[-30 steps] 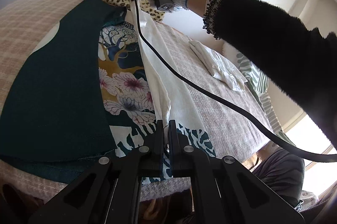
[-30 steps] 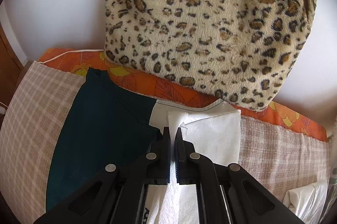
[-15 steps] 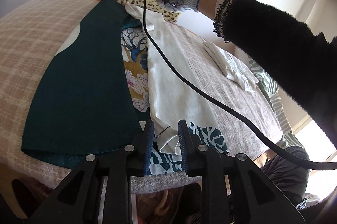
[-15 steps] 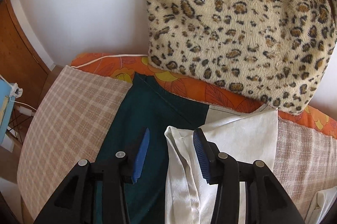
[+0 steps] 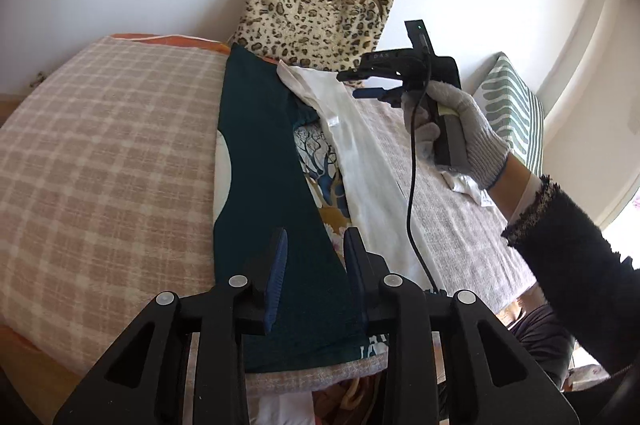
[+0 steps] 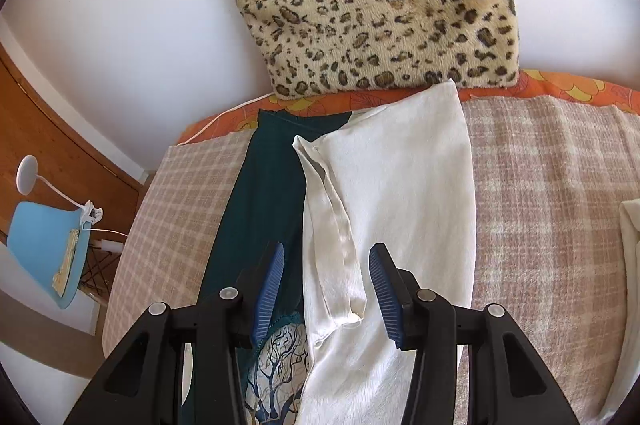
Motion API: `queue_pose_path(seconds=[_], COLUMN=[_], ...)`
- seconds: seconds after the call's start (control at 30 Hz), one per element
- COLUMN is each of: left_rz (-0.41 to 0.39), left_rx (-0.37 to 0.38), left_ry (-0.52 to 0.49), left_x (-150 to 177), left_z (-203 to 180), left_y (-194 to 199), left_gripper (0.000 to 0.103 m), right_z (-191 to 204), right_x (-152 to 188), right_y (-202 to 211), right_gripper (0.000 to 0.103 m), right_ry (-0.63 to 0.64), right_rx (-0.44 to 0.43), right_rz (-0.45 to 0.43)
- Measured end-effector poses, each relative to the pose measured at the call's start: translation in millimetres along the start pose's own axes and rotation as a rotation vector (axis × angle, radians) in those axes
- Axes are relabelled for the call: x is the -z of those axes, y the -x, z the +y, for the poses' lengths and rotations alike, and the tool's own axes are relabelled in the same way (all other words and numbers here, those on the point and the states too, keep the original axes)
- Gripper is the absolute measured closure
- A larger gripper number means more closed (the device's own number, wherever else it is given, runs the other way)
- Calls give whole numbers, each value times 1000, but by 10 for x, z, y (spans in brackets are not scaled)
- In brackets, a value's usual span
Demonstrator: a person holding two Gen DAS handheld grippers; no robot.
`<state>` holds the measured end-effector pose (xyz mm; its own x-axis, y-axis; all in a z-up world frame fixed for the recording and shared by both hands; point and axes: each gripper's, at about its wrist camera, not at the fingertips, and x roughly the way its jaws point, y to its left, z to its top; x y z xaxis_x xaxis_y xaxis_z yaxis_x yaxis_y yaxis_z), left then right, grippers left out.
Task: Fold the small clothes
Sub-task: 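Lay the cream fold flat and open the right gripper, then grasp the shirt hem with both grippers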
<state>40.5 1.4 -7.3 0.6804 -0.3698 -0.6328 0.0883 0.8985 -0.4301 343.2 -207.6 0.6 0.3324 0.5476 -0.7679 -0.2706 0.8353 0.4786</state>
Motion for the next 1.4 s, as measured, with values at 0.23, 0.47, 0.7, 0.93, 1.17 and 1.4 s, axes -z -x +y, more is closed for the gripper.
queue_pose_path(seconds=[0.23, 0.47, 0.7, 0.93, 1.17, 1.4], left_rz=[-177, -145, -129, -74, 78, 200], left_rx=[-126, -131, -119, -81, 12, 67], left_ry=[15, 4, 13, 5, 53, 107], left_x=[-528, -532, -544, -454, -117, 249], left_z=[355, 363, 392, 416, 526, 599], left_y=[70, -147, -163, -141, -207, -250], left_gripper=[76, 76, 76, 76, 61, 61], right_z=[-87, 96, 282, 64, -18, -116], right_x=[319, 297, 295, 619, 1388, 2073], right_y=[-337, -353, 70, 500, 913, 1141], right_gripper=[55, 58, 57, 57, 57, 57], right_ry=[-57, -27, 65, 37, 83, 115], right_rx=[-24, -347, -332, -245, -76, -13], right_rz=[43, 22, -12, -18, 27, 64])
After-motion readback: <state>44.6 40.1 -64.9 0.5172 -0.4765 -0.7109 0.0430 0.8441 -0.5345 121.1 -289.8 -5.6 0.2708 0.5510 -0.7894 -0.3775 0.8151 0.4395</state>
